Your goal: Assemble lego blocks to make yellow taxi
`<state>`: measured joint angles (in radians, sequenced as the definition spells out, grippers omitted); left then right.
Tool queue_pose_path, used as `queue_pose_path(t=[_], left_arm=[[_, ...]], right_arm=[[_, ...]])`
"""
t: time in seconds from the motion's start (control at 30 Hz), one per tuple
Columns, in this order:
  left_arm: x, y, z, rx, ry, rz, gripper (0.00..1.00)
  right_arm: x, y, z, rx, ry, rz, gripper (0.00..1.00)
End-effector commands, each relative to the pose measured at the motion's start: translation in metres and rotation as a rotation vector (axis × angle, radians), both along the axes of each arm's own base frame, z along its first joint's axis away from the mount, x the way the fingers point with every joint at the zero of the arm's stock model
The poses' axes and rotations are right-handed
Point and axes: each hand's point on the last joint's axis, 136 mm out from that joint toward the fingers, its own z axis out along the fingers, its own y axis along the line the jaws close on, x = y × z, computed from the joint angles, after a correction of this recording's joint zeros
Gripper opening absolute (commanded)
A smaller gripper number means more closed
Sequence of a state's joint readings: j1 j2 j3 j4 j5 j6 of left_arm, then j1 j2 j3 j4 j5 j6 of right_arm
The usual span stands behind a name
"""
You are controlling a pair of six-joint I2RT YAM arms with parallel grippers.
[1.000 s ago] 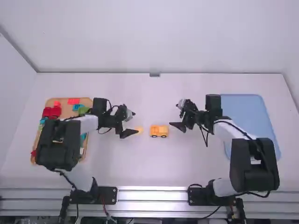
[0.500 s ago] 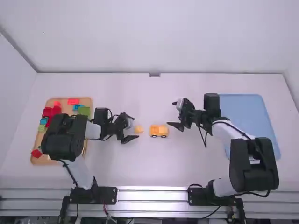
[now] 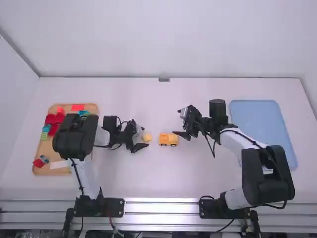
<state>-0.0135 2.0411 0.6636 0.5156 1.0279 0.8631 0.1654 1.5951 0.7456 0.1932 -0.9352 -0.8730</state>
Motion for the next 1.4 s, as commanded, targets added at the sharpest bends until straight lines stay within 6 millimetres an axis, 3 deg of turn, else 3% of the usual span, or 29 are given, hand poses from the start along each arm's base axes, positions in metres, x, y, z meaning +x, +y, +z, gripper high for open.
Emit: queue_pose_path(t=[0.0, 0.07, 0.13, 0.43, 0.53, 0.67, 0.83, 0.97, 1.1, 1.2, 1.37], left_arm=[[-0.004, -0.005, -0.006, -0.005, 0.014, -0.023, 0.86], [-0.002, -0.005, -0.009, 0.002, 0.018, -0.019, 0.71], [-0.004, -0.008, -0.009, 0.001, 0.020, -0.027, 0.68], [-0.010, -0.009, -0.010, 0.003, -0.021, -0.031, 0.34], [-0.012, -0.007, -0.011, 0.002, -0.028, -0.024, 0.29], [-0.011, -0.006, -0.007, -0.009, -0.056, -0.009, 0.20], [-0.005, -0.007, 0.021, -0.070, -0.127, 0.047, 0.15], [-0.002, -0.008, 0.044, -0.129, -0.151, 0.079, 0.18], [-0.016, -0.022, 0.076, -0.251, -0.166, -0.043, 0.13], [-0.012, -0.026, 0.083, -0.277, -0.139, -0.080, 0.03], [-0.005, -0.032, 0.077, -0.248, -0.116, -0.107, 0.02]], right_arm=[[-0.001, -0.003, -0.005, 0.006, 0.027, -0.010, 0.98], [0.000, -0.005, -0.005, 0.006, 0.027, -0.015, 0.98], [0.000, -0.004, -0.005, 0.006, 0.026, -0.014, 0.98], [0.008, -0.008, -0.007, -0.025, -0.003, -0.048, 0.98], [0.017, -0.013, -0.009, -0.055, -0.029, -0.087, 0.98], [0.013, -0.013, -0.013, -0.046, 0.035, -0.102, 0.98], [0.001, -0.005, -0.019, -0.075, 0.036, -0.047, 0.98], [-0.012, 0.000, -0.028, -0.111, 0.036, 0.010, 0.98], [-0.022, 0.007, -0.047, -0.127, 0.067, 0.064, 0.98], [-0.022, 0.010, -0.059, -0.077, 0.095, 0.094, 0.98], [-0.024, 0.016, -0.072, 0.026, 0.121, 0.156, 0.98]])
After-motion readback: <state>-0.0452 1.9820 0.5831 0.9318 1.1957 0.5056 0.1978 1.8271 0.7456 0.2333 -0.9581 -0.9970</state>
